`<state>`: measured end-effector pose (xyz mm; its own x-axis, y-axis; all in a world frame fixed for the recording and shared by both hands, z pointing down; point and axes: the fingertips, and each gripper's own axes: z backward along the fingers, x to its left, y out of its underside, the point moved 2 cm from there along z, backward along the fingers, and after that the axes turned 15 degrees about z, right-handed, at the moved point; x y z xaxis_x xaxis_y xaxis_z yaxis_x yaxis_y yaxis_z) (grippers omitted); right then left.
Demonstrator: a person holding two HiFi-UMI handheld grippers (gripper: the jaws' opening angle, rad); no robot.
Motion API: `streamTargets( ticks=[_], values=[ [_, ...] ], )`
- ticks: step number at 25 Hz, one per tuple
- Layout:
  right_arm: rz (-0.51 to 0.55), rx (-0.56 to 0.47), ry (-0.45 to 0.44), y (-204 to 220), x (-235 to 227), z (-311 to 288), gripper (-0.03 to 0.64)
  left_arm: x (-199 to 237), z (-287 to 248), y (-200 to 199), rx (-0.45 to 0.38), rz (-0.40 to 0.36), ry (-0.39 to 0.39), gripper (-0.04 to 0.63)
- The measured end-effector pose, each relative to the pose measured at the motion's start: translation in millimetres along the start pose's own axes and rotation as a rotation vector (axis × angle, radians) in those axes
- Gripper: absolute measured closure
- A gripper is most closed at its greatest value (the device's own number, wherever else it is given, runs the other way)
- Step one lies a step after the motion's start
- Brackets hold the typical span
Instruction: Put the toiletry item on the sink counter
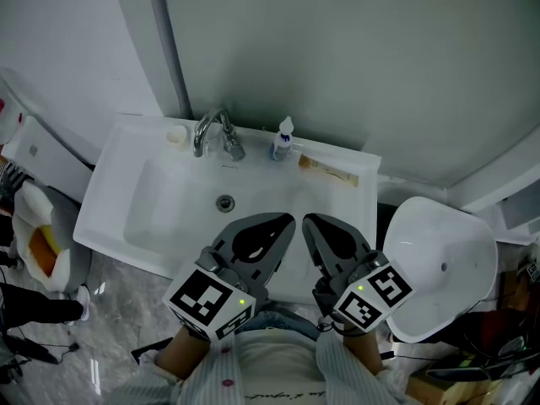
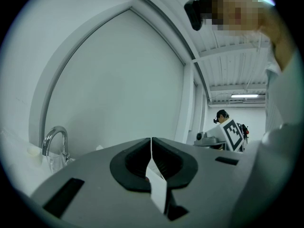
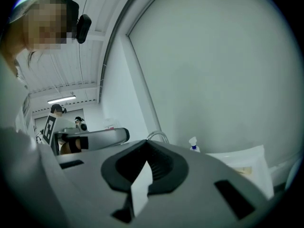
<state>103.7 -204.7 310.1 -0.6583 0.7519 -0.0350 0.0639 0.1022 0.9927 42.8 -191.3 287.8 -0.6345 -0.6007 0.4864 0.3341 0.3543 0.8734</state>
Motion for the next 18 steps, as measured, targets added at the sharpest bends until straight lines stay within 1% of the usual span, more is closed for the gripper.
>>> streamTargets(
  ticks=[7, 18],
  values=[
    [0.022, 0.014, 0.007, 1.5, 4.8, 1.9, 0.607, -1.1, 3.9, 2.5, 0.009, -0.001, 0.002, 0.575],
    [0.035, 0.032, -0.007, 5.1, 8.6, 0.2, 0.607, -1.5, 5.2, 6.5, 0.019, -0.008, 0.0, 0.575]
  ],
)
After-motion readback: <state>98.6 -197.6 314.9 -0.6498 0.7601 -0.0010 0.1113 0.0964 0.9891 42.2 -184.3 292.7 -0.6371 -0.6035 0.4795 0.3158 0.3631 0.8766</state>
